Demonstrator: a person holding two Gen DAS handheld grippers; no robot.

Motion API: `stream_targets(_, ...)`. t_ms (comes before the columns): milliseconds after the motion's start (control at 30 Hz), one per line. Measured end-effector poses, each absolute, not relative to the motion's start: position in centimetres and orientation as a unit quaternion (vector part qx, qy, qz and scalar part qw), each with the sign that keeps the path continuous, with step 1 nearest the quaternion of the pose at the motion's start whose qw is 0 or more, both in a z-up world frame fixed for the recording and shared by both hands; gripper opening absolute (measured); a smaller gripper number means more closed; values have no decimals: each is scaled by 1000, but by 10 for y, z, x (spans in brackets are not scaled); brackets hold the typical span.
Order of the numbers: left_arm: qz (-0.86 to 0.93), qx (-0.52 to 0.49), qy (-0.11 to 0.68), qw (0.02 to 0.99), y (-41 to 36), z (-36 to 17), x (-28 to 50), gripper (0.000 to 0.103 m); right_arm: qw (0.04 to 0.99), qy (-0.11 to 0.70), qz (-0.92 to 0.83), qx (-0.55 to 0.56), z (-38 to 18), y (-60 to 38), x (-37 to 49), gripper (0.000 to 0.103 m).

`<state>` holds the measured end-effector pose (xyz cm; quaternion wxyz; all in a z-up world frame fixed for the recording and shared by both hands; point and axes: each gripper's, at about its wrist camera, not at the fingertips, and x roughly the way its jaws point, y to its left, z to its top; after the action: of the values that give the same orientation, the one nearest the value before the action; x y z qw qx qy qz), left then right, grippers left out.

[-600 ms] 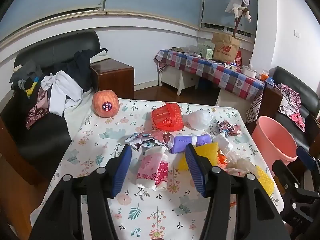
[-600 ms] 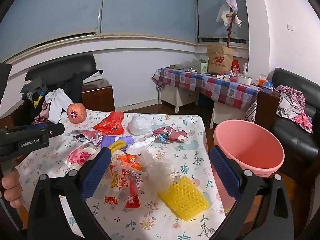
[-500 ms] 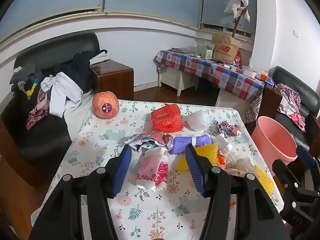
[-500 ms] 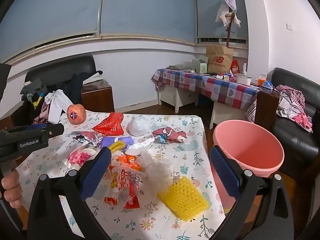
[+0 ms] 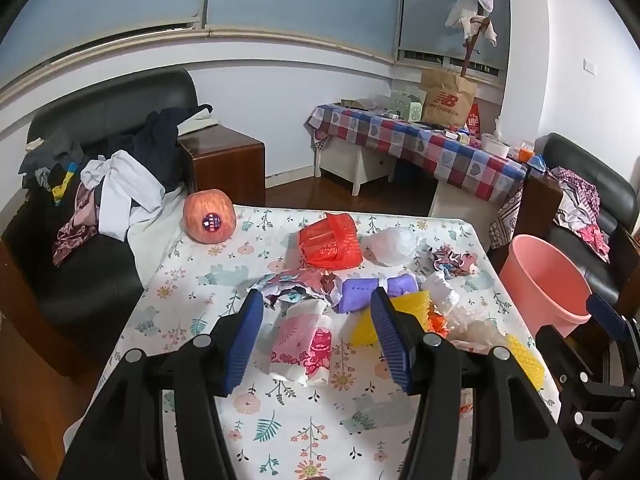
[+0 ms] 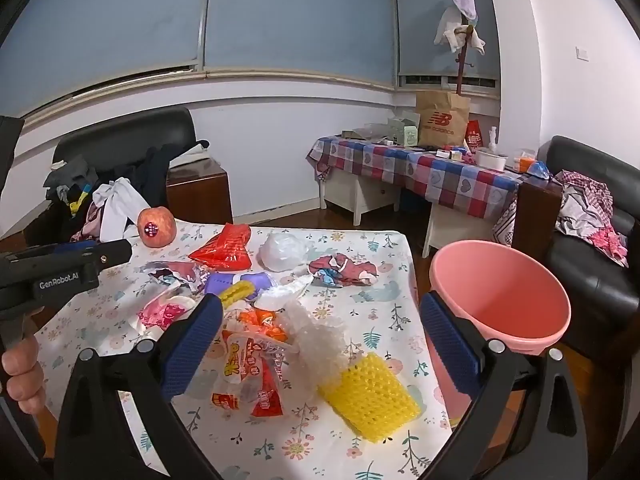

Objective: Collect trash

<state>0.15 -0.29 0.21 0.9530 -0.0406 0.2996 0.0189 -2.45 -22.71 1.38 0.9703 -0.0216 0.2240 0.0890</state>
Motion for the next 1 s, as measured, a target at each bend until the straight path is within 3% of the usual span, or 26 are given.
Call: stream_targets(1000,17,-41,296,954,-5,6,-1,56,973,212,93,-27,18,-223,-29,100)
